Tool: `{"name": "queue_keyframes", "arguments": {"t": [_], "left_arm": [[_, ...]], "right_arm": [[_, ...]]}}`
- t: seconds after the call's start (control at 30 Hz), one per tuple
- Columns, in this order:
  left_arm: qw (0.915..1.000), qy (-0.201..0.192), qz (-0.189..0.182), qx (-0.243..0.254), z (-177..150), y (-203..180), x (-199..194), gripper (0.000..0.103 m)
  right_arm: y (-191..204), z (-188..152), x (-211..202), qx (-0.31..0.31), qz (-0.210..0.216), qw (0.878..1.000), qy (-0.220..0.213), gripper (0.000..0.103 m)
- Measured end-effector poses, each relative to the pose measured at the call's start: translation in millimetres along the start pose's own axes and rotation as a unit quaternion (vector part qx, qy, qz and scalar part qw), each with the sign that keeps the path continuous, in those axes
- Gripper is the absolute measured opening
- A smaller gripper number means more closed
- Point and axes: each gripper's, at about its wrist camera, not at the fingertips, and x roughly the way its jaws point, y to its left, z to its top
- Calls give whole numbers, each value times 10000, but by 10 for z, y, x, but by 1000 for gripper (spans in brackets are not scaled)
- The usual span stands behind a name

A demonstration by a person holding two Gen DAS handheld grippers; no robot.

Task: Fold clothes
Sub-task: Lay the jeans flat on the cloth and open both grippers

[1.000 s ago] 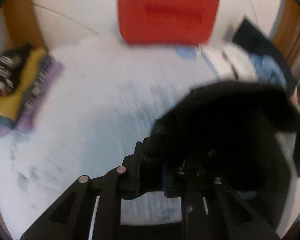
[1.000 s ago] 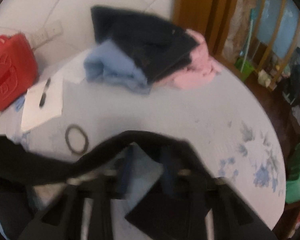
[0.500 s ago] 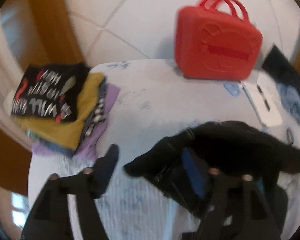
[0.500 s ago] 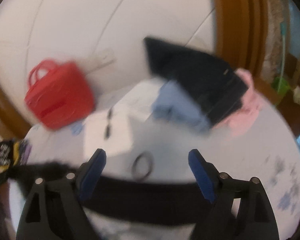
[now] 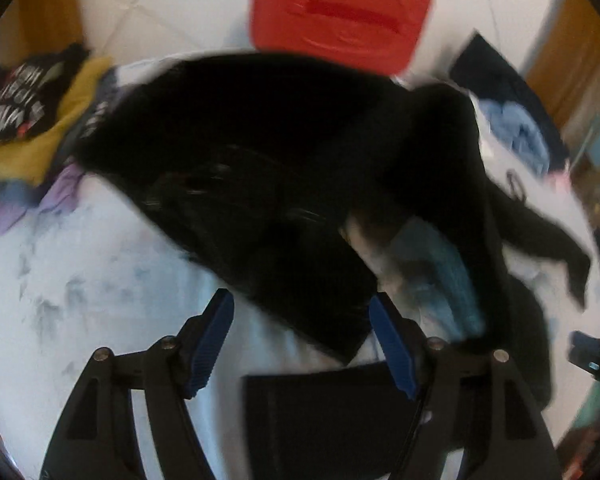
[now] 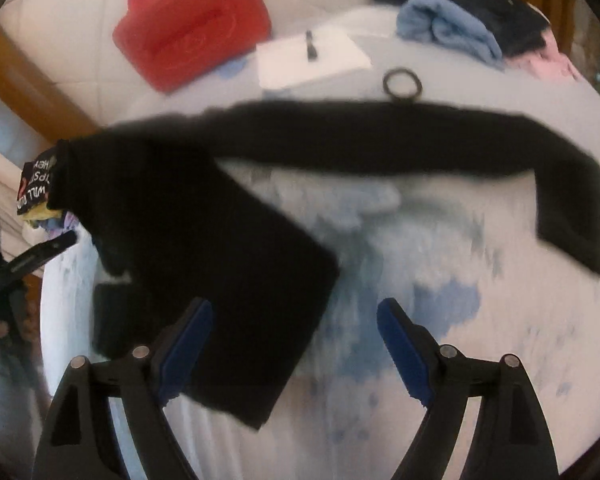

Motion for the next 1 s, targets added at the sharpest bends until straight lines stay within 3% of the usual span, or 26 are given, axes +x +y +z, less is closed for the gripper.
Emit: {"name": "queue_keyframes", "arguments": {"t": [0.2, 0.23, 0.3, 0.4, 0.43, 0.47, 0.5, 0.53, 0.63, 0.7, 0.8, 0.87, 0.9, 0.97, 1.0], "left_arm": [[9985, 10, 356, 418, -27, -336, 414, 70], [9983, 11, 375, 439, -26, -352, 424, 62], [9988, 49, 170, 447, -4, -354, 396, 27], [9991, 12, 218, 351, 50, -248, 306, 18], [9992, -41, 290, 286, 69, -158, 241, 16], [9991, -94, 362, 220, 88, -67, 176, 14], [9986, -148, 456, 222, 102, 7, 103, 14], [9974, -277, 605, 275, 128, 117, -25, 14], [9928, -574, 958, 434, 208, 432, -406, 13], [9906, -667, 1054, 562, 215, 572, -639, 12], [9883, -699, 1094, 804, 131, 614, -937, 12], [9857, -645, 1076, 1129, -50, 567, -1065, 13], [9843, -551, 1099, 1266, -135, 546, -1083, 13], [9838, -199, 1034, 1448, -361, 542, -1028, 13], [9842, 60, 947, 1492, -501, 558, -955, 15]], "right_arm": [[123, -304, 78, 185, -100, 9997, 131, 85], [139, -343, 105, 222, -90, 9996, 156, 85], [210, -423, 207, 232, -101, 9994, 226, 86], [327, -521, 382, 183, -127, 9992, 321, 86], [364, -531, 432, 102, -171, 9993, 324, 81], [398, -531, 473, 12, -251, 9992, 307, 68], [419, -497, 468, -103, -462, 9986, 219, 23], [416, -443, 406, -187, -690, 9974, 79, 9], [332, -197, 12, -406, -1234, 9901, -539, 9], [335, -15, -374, -808, -2005, 9700, -1115, 9], [309, 185, -1043, -1064, -2436, 9476, -1770, 9], [367, 192, -1309, -1431, -2710, 9316, -1953, 9], [412, 163, -1385, -1659, -2821, 9249, -1936, 8], [450, 51, -1401, -2071, -2856, 9228, -1546, 12], [385, -4, -1316, -2093, -2676, 9343, -1076, 21]]}}
